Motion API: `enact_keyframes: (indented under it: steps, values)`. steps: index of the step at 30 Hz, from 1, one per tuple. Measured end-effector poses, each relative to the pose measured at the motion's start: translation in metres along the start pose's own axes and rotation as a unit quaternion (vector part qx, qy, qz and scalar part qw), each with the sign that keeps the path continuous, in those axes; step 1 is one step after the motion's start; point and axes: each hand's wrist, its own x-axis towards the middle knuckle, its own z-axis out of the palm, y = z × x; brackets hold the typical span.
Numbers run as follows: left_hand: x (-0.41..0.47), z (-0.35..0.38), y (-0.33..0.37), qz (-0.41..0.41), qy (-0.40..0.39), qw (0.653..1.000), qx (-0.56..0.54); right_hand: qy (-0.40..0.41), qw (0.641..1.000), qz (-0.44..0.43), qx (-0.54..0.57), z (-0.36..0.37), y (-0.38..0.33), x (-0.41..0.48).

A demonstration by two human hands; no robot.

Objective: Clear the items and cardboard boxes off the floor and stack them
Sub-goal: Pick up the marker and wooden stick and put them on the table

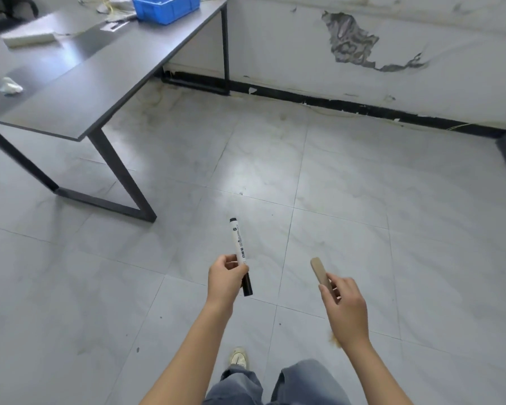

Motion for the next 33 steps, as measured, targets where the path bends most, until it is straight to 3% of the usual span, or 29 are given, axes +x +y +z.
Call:
enact_keyframes:
  steps: [4,7,14,17,23,27,33]
  values:
    - [0.026,0.048,0.007,-0.046,-0.028,0.998,0.024,-0.025,0.999,0.043,0.001,-0.003,0.022,0.037]
    - [0.06,0.09,0.022,-0.059,-0.023,0.997,0.034,-0.044,0.999,0.021,-0.001,-0.01,0.035,0.099]
    - [0.127,0.199,0.103,0.025,0.002,0.999,0.029,0.015,0.999,-0.032,0.013,-0.055,0.027,0.283]
    - [0.139,0.227,0.12,0.023,-0.001,0.999,0.04,-0.005,0.999,-0.031,0.023,-0.053,0.018,0.332]
    - [0.19,0.227,0.138,-0.043,0.072,0.996,0.013,-0.117,0.992,-0.055,0.003,-0.013,0.005,0.385]
    - [0.255,0.212,0.171,-0.032,0.136,0.989,-0.041,-0.139,0.987,-0.083,-0.005,0.019,-0.028,0.454]
    - [0.366,0.193,0.256,-0.003,0.16,0.983,-0.09,-0.175,0.976,-0.122,-0.036,0.07,-0.102,0.555]
